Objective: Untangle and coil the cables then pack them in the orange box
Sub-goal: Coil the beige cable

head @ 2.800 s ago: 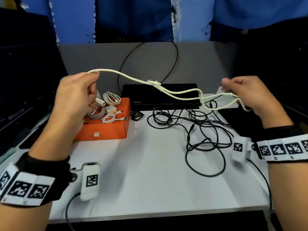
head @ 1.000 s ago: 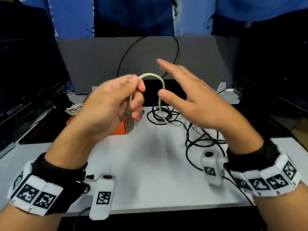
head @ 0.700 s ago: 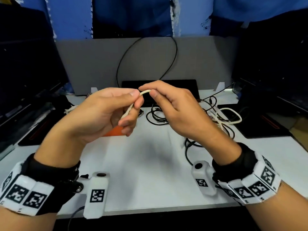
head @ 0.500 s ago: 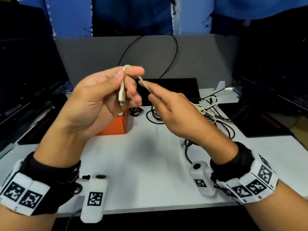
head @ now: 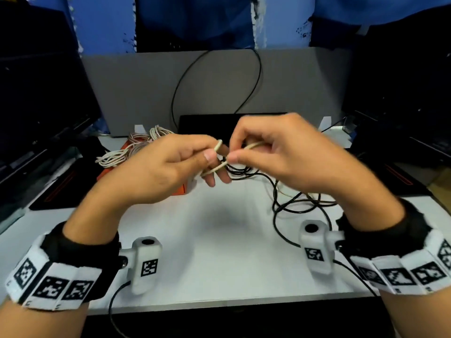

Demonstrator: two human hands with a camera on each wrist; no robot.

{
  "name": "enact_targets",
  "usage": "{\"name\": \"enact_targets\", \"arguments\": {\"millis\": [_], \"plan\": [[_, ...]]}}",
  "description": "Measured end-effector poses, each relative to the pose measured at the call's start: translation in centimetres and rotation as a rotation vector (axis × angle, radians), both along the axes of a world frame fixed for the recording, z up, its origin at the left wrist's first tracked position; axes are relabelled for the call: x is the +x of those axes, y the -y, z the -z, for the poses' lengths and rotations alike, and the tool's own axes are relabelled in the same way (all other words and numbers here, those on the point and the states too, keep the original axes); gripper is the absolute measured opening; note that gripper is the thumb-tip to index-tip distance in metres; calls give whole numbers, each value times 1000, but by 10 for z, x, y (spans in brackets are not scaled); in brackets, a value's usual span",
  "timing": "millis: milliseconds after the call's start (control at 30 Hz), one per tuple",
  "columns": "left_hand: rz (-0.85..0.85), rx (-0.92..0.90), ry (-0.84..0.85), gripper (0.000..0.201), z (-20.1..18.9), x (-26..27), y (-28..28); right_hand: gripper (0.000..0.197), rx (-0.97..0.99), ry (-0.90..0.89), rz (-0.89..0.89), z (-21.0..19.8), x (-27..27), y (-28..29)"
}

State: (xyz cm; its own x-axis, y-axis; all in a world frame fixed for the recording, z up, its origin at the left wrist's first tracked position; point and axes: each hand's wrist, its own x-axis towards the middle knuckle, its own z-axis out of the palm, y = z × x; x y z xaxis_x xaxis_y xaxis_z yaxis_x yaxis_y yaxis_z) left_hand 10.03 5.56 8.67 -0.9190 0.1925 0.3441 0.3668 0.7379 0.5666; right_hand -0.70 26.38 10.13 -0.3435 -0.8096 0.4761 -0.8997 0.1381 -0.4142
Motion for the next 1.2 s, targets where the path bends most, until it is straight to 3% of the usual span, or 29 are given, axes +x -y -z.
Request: {"name": "enact_targets", "arguments": {"millis": [133,300,367,467,633,1000,1200], "plan": [[168,342,69,34,3,-2,-4,8,-216,98,-6,-2,-8,-4],[166,584,-106,26,9,-12,-11,27,-295,89,-51,7,-12,9],[143,585,-111,22,9,-13,-12,27,-312,89,-60,9,-11,9],[176,522,20,27,9,-10,-14,25,-337,45,-16,10,-10,9],[270,755,184,28,7,-3,-14,21,-287,-11,14,9,-5,12],[254,673,168,26,4,0,-8,31,-375,35,132,9,-13,11],[211,833,43,24,9,-8,-16,24,-234,203,107,20,-19,23]]}}
